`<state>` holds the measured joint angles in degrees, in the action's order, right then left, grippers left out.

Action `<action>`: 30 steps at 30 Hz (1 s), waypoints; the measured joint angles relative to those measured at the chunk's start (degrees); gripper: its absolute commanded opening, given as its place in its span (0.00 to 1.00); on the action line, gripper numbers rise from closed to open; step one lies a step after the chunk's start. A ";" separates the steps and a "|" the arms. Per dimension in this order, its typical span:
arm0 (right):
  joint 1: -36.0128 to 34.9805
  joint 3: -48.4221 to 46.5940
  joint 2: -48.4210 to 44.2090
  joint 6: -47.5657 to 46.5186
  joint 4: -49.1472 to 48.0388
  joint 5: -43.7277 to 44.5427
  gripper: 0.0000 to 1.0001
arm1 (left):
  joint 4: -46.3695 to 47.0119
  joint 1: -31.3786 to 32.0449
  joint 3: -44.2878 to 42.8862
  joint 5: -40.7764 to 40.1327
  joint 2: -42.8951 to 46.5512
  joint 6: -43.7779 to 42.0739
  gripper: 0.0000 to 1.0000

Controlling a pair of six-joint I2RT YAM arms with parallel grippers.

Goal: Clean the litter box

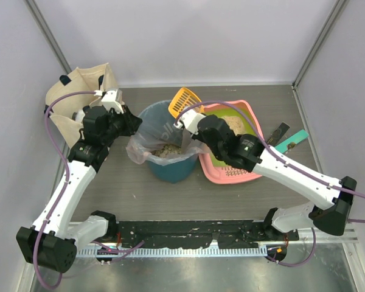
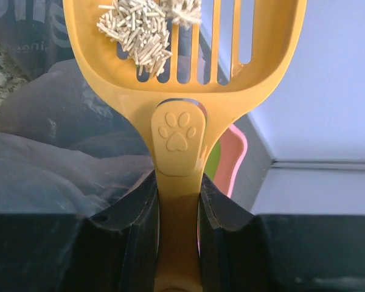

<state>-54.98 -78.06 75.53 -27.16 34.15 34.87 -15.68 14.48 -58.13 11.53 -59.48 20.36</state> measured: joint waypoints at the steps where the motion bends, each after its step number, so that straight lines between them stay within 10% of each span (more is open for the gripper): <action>1: -0.98 0.81 0.22 -1.95 -1.49 1.36 0.01 | 0.00 0.00 0.00 -0.02 0.00 0.02 0.18; 30: -10.82 24.33 -5.73 -43.23 -43.04 20.92 0.01 | 0.11 -0.09 0.02 -1.07 -0.50 0.46 0.09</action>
<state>-65.80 -53.74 69.80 -70.39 -8.88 55.79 -15.57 14.39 -58.11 10.46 -59.99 20.82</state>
